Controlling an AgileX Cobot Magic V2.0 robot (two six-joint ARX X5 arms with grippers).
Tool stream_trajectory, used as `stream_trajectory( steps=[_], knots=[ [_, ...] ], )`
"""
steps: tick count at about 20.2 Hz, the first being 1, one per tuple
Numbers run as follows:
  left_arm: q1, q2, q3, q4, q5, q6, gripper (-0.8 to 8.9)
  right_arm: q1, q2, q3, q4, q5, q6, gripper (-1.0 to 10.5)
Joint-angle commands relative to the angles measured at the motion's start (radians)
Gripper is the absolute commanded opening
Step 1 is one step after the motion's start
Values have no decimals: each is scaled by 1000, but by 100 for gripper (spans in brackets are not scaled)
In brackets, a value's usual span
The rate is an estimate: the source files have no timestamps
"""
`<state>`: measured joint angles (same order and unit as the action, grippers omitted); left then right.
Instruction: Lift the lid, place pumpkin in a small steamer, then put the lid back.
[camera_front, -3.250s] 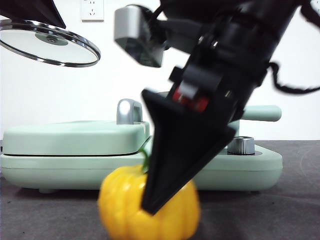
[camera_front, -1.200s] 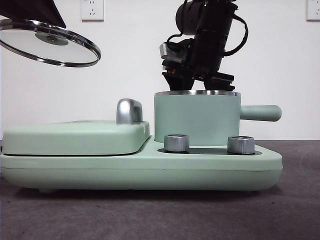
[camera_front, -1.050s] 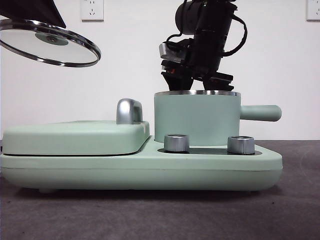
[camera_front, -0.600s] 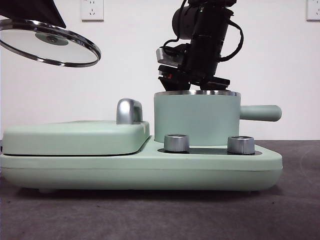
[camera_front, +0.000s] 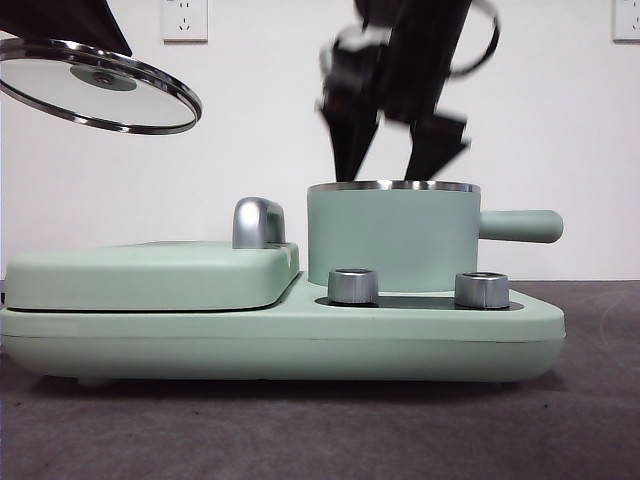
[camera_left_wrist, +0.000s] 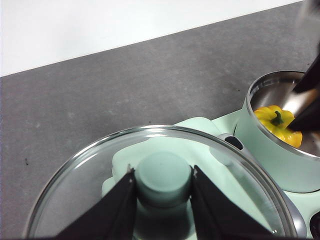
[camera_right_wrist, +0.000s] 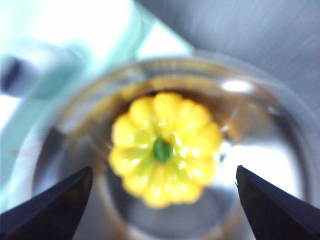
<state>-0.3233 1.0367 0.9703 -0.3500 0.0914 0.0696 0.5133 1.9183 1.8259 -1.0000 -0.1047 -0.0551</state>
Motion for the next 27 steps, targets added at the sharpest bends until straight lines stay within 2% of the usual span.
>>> stream_trajectory(
  steps=[1,4,6,9,12,18,27],
  knots=[
    [-3,-4,15,28,1,-8,10,6,-50,19,31,0,5,411],
    [-3,-4,15,29,1,-8,10,5,-156,-76,123,2,5,386],
    [-3,-4,15,29,1,-7,10,5,-279,-242,263,31,20,360],
    [-3,-4,15,29,2,-7,10,5,-485,-510,454,28,59,360],
    [-4,-3,15,29,18,-8,10,5,-668,-702,536,31,74,360],
    [-42,30,15,84,121,-11,10,5,-994,-936,497,35,82,360],
    [-166,165,16,306,124,-11,10,5,-1226,-994,340,36,81,360]
  ],
)
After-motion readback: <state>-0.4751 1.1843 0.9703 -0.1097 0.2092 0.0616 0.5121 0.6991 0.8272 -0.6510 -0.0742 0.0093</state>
